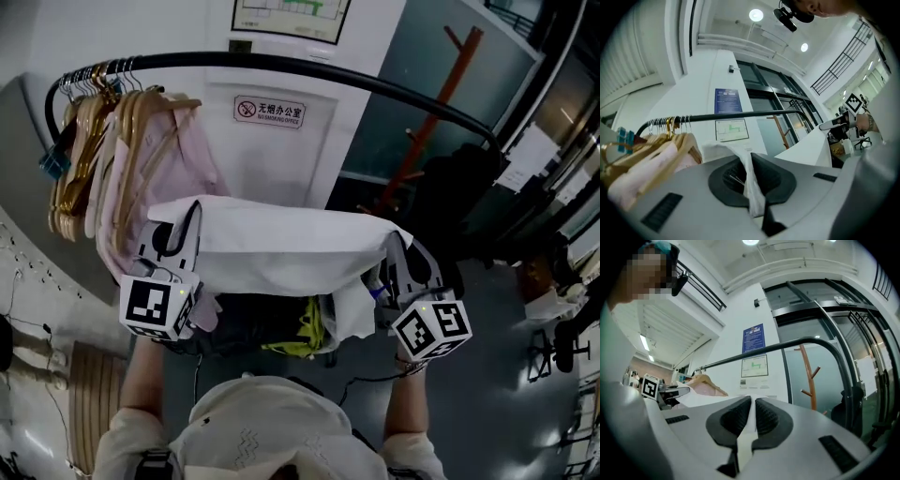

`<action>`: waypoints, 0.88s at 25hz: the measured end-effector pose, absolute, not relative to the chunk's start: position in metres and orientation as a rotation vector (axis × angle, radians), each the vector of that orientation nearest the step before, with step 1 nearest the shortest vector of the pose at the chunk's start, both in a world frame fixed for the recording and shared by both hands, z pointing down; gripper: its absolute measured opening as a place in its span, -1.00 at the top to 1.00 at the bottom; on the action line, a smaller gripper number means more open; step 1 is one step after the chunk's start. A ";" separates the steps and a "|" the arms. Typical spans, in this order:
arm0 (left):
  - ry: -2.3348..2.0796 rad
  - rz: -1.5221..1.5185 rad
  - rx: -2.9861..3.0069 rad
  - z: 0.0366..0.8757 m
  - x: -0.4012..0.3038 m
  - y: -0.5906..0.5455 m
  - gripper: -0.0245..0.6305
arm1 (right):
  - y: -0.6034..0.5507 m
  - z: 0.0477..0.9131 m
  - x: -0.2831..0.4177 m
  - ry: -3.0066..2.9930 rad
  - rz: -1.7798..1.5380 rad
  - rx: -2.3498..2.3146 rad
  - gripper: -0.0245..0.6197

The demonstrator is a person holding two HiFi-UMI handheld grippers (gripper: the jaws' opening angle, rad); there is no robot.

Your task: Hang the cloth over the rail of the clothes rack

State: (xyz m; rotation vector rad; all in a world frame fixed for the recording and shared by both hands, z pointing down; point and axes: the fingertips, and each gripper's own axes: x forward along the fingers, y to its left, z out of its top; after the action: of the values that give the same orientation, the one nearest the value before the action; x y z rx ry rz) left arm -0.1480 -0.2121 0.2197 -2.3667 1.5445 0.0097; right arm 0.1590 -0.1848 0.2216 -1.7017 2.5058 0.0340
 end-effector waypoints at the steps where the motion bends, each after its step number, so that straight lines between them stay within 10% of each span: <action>1: 1.538 0.013 -2.338 0.206 -0.146 -0.215 0.87 | -0.188 0.210 0.161 2.515 0.036 -1.674 0.86; 22: 1.431 0.037 -1.848 -0.073 -0.106 -0.278 0.87 | -0.255 -0.090 0.190 2.465 0.760 -1.489 0.86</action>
State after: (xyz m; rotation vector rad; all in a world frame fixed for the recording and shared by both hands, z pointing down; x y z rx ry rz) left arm -0.1057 -0.2778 -0.0733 -1.8483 1.4311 0.0373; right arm 0.1896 -0.2551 -0.0902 -1.4887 2.4654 0.7603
